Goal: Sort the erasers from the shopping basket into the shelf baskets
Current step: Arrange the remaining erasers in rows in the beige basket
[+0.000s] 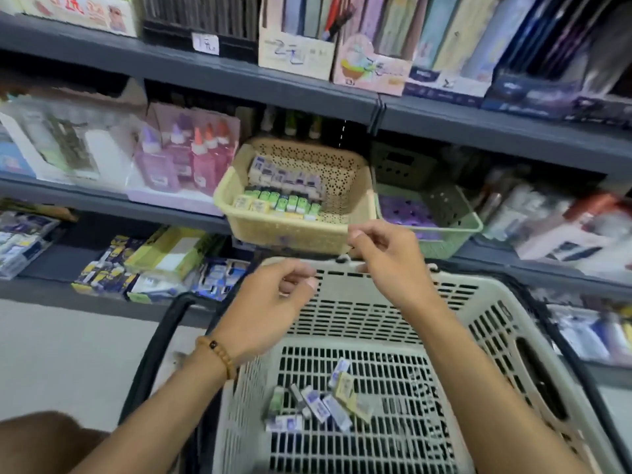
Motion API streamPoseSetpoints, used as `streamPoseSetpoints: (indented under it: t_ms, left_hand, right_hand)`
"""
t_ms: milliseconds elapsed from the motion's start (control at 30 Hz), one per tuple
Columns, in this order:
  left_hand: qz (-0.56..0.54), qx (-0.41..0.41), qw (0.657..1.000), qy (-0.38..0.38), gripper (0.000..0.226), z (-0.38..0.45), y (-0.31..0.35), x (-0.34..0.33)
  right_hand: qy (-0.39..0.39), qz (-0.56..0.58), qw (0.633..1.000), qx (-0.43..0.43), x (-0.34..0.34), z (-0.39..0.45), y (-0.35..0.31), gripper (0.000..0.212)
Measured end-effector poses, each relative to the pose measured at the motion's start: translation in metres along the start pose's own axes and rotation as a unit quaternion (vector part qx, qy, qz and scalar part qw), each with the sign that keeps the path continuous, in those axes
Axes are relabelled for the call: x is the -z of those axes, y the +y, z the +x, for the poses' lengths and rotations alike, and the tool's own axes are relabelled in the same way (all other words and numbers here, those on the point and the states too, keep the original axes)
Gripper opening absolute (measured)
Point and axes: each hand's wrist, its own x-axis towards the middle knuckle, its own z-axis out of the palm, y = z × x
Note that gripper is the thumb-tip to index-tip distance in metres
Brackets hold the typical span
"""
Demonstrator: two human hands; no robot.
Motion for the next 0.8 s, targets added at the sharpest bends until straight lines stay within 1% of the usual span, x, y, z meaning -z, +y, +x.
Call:
streamPoseSetpoints:
  t_ms: [67, 100, 167, 233, 300, 333, 367, 433, 500, 567, 600, 667, 733, 800]
  left_hand:
    - [0.029, 0.031, 0.997, -0.058, 0.017, -0.011, -0.006, -0.023]
    - [0.053, 0.048, 0.993, -0.093, 0.020, -0.014, -0.010, -0.034]
    - [0.108, 0.083, 0.977, -0.163, 0.031, -0.017, -0.019, -0.052]
    - [0.168, 0.125, 0.952, -0.224, 0.045, -0.014, -0.031, -0.066]
    - [0.262, 0.154, 0.909, -0.284, 0.063, -0.010, -0.049, -0.077]
    - [0.327, 0.150, 0.878, -0.315, 0.072, -0.008, -0.059, -0.083]
    - [0.385, 0.140, 0.845, -0.345, 0.080, -0.007, -0.070, -0.088]
    - [0.457, 0.126, 0.786, -0.396, 0.095, -0.005, -0.091, -0.099]
    - [0.496, 0.111, 0.742, -0.437, 0.110, -0.007, -0.109, -0.106]
    - [0.531, 0.076, 0.705, -0.464, 0.117, -0.010, -0.124, -0.109]
    - [0.547, 0.055, 0.696, -0.462, 0.117, -0.013, -0.130, -0.109]
    - [0.561, 0.029, 0.698, -0.444, 0.112, -0.017, -0.139, -0.108]
    - [0.552, 0.024, 0.712, -0.433, 0.103, -0.018, -0.144, -0.106]
    - [0.535, 0.026, 0.733, -0.419, 0.092, -0.018, -0.145, -0.104]
  right_hand:
    - [-0.034, -0.029, 0.998, -0.046, 0.009, -0.023, 0.037, 0.014]
    - [-0.066, -0.053, 0.994, -0.068, 0.011, -0.033, 0.055, 0.013]
    - [-0.169, -0.113, 0.976, -0.083, 0.011, -0.046, 0.090, 0.015]
    - [-0.291, -0.187, 0.935, -0.075, 0.008, -0.053, 0.114, 0.018]
    - [-0.379, -0.284, 0.880, -0.041, 0.003, -0.056, 0.132, 0.037]
    - [-0.410, -0.318, 0.855, -0.018, 0.000, -0.058, 0.142, 0.049]
    - [-0.433, -0.334, 0.837, -0.003, -0.004, -0.060, 0.151, 0.060]
    - [-0.467, -0.341, 0.816, 0.005, -0.013, -0.064, 0.168, 0.085]
    - [-0.496, -0.357, 0.791, 0.035, -0.021, -0.066, 0.183, 0.107]
    - [-0.524, -0.386, 0.754, 0.085, -0.027, -0.067, 0.196, 0.120]
    - [-0.536, -0.399, 0.737, 0.103, -0.028, -0.068, 0.202, 0.124]
    - [-0.544, -0.417, 0.717, 0.130, -0.029, -0.068, 0.214, 0.125]
    - [-0.525, -0.423, 0.723, 0.153, -0.027, -0.068, 0.222, 0.118]
    - [-0.493, -0.421, 0.741, 0.175, -0.027, -0.068, 0.228, 0.105]
